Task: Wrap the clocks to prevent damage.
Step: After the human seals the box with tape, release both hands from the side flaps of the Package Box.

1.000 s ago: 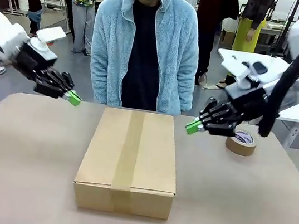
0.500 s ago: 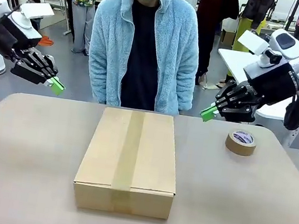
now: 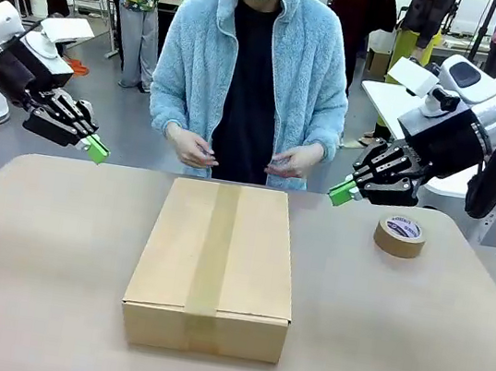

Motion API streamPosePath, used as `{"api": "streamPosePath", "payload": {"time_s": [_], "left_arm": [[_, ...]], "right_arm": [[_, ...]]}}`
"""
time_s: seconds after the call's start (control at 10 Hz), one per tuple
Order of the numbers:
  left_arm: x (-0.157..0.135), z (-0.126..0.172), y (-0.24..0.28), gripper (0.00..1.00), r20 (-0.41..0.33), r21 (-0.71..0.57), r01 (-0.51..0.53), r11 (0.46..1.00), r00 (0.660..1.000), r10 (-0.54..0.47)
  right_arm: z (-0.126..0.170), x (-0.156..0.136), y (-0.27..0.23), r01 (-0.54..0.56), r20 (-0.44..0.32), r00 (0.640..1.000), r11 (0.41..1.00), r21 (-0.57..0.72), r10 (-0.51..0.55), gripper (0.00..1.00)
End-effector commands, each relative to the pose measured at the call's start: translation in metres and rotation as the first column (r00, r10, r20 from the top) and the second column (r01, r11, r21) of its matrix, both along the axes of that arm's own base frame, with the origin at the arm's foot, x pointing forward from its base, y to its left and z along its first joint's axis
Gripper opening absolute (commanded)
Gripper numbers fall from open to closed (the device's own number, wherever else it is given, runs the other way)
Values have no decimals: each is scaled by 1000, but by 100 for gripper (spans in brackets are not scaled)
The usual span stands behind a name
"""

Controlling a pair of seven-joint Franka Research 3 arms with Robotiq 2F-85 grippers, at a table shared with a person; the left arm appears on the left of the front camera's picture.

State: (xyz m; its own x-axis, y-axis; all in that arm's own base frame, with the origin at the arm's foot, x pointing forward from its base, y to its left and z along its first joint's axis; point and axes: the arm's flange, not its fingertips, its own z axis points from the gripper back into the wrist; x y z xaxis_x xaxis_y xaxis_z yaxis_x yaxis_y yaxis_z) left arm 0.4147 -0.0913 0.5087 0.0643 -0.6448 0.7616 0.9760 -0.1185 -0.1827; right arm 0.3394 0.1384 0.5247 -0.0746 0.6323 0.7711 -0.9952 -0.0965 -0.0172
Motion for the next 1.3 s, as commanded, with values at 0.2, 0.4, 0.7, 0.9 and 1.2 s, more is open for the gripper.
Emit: {"api": "streamPosePath", "payload": {"time_s": [0.2, 0.4, 0.7, 0.9, 1.2], "left_arm": [[2, 3, -1, 0, 18, -13, 1, 1000, 1000, 0], [2, 3, -1, 0, 18, -13, 1, 1000, 1000, 0], [2, 3, -1, 0, 18, -13, 1, 1000, 1000, 0], [2, 3, -1, 0, 18, -13, 1, 1000, 1000, 0], [-3, 3, 2, 46, -8, -33, -2, 999, 1000, 1]], "right_arm": [[-2, 1, 0, -3, 6, 1000, 1000, 3, 3, 1], [-2, 1, 0, -3, 6, 1000, 1000, 3, 3, 1], [-2, 1, 0, -3, 6, 1000, 1000, 3, 3, 1], [-2, 1, 0, -3, 6, 1000, 1000, 3, 3, 1], [-4, -6, -3, -10, -7, 1000, 1000, -6, 10, 53]]}}
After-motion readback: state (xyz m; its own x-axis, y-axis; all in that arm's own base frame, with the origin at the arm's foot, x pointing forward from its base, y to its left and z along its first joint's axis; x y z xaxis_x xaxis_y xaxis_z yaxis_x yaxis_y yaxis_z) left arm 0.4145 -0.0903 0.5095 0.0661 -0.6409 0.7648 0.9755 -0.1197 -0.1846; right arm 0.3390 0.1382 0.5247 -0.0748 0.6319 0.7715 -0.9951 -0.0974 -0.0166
